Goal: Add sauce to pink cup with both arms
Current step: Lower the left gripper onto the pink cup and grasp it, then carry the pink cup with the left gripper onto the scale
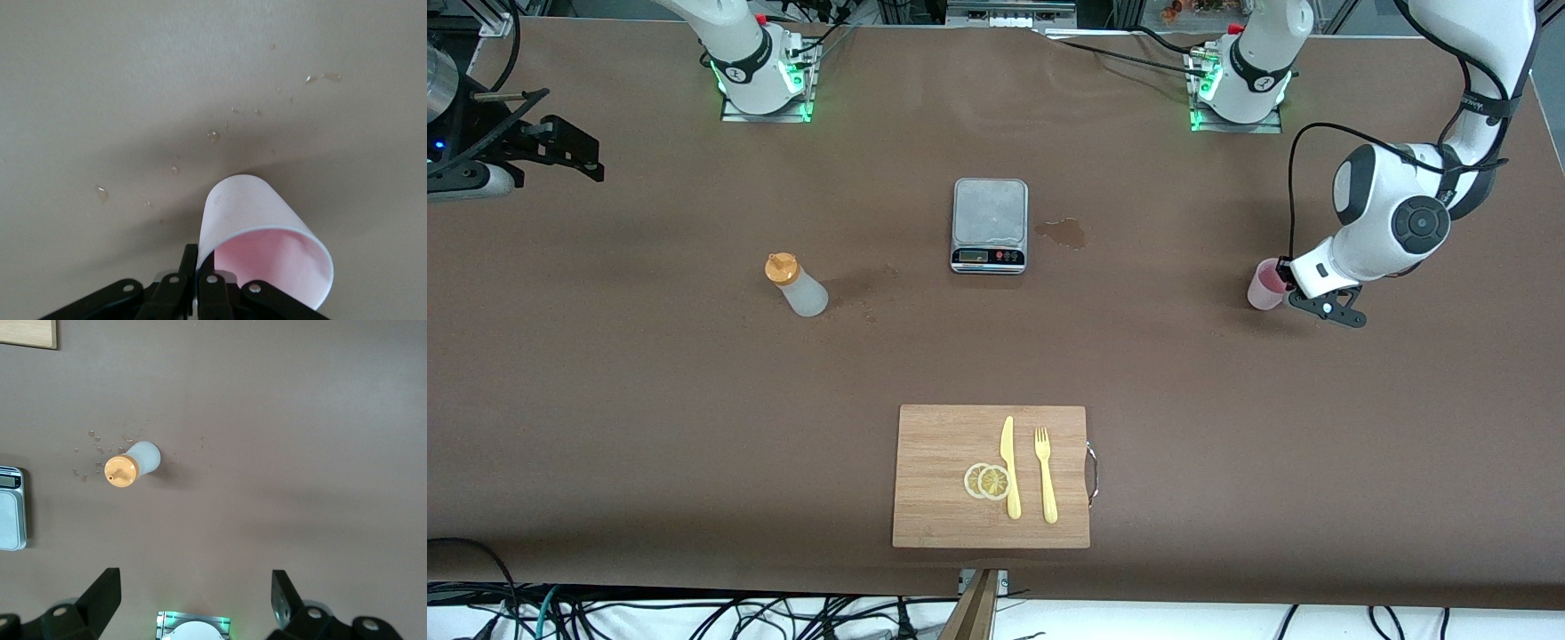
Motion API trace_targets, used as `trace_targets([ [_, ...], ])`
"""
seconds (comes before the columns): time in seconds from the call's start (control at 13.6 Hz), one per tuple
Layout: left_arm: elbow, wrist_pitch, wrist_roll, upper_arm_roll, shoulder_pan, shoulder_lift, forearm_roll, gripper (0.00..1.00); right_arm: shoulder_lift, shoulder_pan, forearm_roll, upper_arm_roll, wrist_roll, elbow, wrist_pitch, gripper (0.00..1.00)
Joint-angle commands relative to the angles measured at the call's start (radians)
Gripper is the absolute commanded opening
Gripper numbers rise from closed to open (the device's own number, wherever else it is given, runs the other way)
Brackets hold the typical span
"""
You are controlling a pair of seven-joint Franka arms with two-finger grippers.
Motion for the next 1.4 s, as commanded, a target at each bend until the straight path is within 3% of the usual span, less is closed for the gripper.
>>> trace_targets([
  [0.0, 0.084, -0.13, 0.0, -0.055, -0.006, -0.046, 0.019, 0.0, -0.003, -0.006, -0.003, 0.005, 0.009, 0.003, -0.009, 1.0],
  [0.15, 0.206, -0.369, -0.057, -0.161, -0.004, -0.057, -0.01, 0.0, -0.003, -0.006, -0.003, 0.005, 0.009, 0.003, -0.006, 1.0],
  [0.29, 0.337, -0.52, -0.21, -0.3, -0.006, -0.047, -0.02, 0.0, -0.003, -0.006, -0.003, 0.005, 0.009, 0.003, -0.004, 1.0],
  [0.59, 0.382, -0.534, -0.559, -0.5, -0.039, -0.012, -0.191, 0.0, -0.002, -0.006, -0.005, 0.003, 0.009, 0.003, -0.001, 1.0],
  [0.81, 0.393, -0.481, -0.799, -0.533, -0.182, 0.051, -0.261, 0.0, -0.002, -0.006, -0.006, 0.003, 0.007, 0.003, 0.0, 1.0],
  [1.1, 0.397, -0.267, -1.097, -0.523, -0.374, 0.185, -0.218, 0.0, -0.002, -0.006, -0.006, 0.003, 0.009, 0.003, 0.002, 1.0],
  [1.32, 0.406, -0.229, -1.169, -0.525, -0.412, 0.236, -0.176, 0.0, 0.006, -0.008, -0.006, 0.003, 0.009, 0.007, 0.003, 1.0],
])
